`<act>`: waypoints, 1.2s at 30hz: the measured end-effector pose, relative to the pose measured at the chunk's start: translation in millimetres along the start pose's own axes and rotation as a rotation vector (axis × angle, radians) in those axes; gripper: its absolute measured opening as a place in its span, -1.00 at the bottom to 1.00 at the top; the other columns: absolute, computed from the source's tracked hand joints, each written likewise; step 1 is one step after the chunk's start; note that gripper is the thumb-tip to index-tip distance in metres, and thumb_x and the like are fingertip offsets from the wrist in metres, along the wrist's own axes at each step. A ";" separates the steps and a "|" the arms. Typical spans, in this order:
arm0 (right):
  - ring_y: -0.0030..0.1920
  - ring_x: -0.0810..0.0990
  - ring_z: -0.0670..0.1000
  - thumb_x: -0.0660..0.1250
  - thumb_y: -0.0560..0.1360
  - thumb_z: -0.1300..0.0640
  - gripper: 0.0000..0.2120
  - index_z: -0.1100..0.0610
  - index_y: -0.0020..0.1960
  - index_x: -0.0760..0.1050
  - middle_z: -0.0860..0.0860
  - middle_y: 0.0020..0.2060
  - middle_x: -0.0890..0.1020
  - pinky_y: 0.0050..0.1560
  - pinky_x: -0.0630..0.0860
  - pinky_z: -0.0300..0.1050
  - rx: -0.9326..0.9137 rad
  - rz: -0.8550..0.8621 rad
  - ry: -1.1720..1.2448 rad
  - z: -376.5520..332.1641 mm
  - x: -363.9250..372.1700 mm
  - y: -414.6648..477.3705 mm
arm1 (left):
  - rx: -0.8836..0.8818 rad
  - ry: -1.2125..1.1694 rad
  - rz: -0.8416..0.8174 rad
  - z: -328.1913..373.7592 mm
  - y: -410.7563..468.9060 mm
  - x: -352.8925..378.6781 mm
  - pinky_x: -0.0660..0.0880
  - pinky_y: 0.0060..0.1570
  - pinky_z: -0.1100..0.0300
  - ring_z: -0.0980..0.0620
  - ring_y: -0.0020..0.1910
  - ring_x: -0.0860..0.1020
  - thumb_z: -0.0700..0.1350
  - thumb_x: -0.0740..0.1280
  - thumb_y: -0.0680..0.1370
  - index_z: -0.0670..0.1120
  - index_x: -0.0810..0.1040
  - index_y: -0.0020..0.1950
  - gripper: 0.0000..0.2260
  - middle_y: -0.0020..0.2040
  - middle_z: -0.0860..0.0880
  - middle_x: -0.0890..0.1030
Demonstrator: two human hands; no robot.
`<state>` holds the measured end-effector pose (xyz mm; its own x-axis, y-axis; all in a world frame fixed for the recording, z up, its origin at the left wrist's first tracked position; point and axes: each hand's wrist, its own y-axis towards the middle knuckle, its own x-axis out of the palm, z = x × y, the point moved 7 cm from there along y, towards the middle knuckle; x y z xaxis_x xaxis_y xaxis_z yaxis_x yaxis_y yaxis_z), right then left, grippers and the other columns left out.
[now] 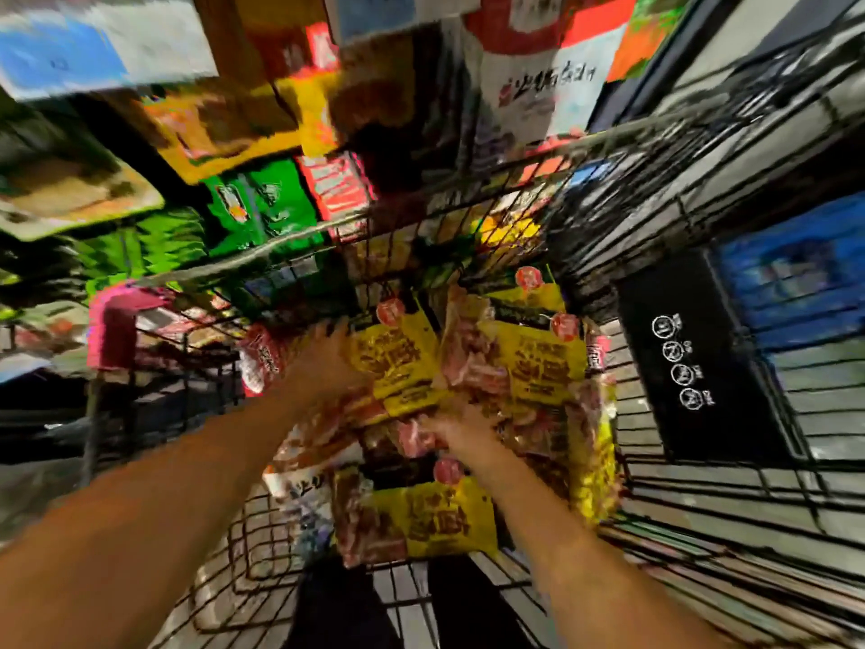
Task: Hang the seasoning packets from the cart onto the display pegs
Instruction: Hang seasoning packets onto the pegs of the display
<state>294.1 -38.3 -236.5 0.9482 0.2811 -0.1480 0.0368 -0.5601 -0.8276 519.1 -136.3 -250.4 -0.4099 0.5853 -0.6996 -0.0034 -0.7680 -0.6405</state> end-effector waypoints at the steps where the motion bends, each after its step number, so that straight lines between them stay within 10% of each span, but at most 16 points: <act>1: 0.02 0.64 0.21 0.33 0.61 0.33 -0.69 0.48 0.29 0.48 0.24 0.03 0.63 0.03 0.57 0.03 0.024 -0.008 0.033 -0.4 5.3 0.2 | -0.024 -0.001 -0.025 -4.6 7.6 -0.7 0.33 0.44 -0.14 -0.27 0.56 0.22 0.40 0.54 0.27 0.00 -0.05 0.68 0.20 0.64 -0.21 0.13; 8: -0.05 0.60 0.13 0.24 0.67 0.33 -0.63 0.20 0.46 0.35 0.12 0.03 0.59 0.05 0.58 0.08 0.282 -0.013 0.477 15.6 33.9 17.9 | -0.072 0.135 0.046 3.5 -4.3 -3.8 0.46 0.32 -0.10 -0.29 0.43 0.39 0.43 0.54 0.23 -0.14 0.19 0.59 0.14 0.50 -0.26 0.37; 14: 0.23 0.62 0.22 0.58 0.40 0.10 -0.47 0.03 0.32 0.49 0.12 0.25 0.63 0.32 0.53 0.27 0.149 0.007 0.327 32.6 41.2 21.6 | -0.288 -0.588 -0.175 -28.7 -62.0 37.8 0.59 0.13 -0.03 -0.07 0.07 0.63 0.39 0.62 0.14 0.08 0.57 0.14 -0.30 0.16 0.02 0.65; 17: 0.16 0.65 0.16 0.54 0.48 0.12 -0.74 0.03 0.13 0.58 0.11 0.17 0.68 0.31 0.54 0.21 0.120 0.006 0.346 14.7 34.2 -4.2 | -0.249 -0.887 -0.133 -22.5 -91.7 33.1 0.61 0.15 -0.04 0.02 0.04 0.70 0.27 0.60 0.31 0.11 0.58 0.24 -0.42 0.11 0.08 0.71; 23: 0.08 0.71 0.17 0.40 0.61 0.09 -0.79 0.02 0.25 0.57 0.12 0.17 0.70 0.22 0.59 0.27 0.051 0.010 0.622 -8.3 1.7 -34.7 | -0.107 -0.950 -0.065 40.2 -97.0 4.8 0.53 0.21 0.02 0.02 0.10 0.65 0.20 0.41 0.55 0.17 0.57 0.16 -0.76 0.10 0.12 0.67; 27: -0.07 0.65 0.04 0.30 0.67 0.13 -0.92 0.02 0.11 0.56 0.01 -0.15 0.68 0.22 0.56 0.11 -0.104 0.437 0.502 -1.6 -94.1 -60.7 | 0.090 -0.565 0.075 114.7 -42.6 -0.7 0.40 0.20 0.12 0.03 0.28 0.50 0.26 0.17 0.66 0.00 0.51 0.39 -0.55 0.29 0.08 0.55; 32: 0.09 0.66 0.19 0.26 0.67 0.14 -0.79 0.14 0.27 0.55 0.16 0.09 0.68 0.17 0.60 0.14 -0.121 0.762 0.508 21.9 -181.7 -88.2 | 0.483 0.315 0.048 211.8 23.2 34.0 0.20 0.50 -0.16 -0.19 0.57 0.19 0.22 0.39 0.53 0.00 0.14 0.63 -0.23 0.60 -0.12 0.20; 36: -0.14 0.61 0.01 0.21 0.70 0.19 -0.86 0.09 0.22 0.49 0.10 -0.01 0.64 -0.36 0.56 -0.24 -0.078 0.725 0.588 34.7 -193.6 -84.9 | 0.442 0.466 -0.076 227.9 40.7 51.6 0.13 0.53 -0.18 -0.23 0.60 0.10 0.27 0.53 0.41 -0.07 0.02 0.66 0.03 0.61 -0.17 0.14</act>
<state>96.5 -18.2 -156.4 0.7544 -0.5846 -0.2986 -0.6252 -0.5011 -0.5984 289.9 -196.7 -240.4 0.0448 0.6177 -0.7851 -0.4328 -0.6963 -0.5726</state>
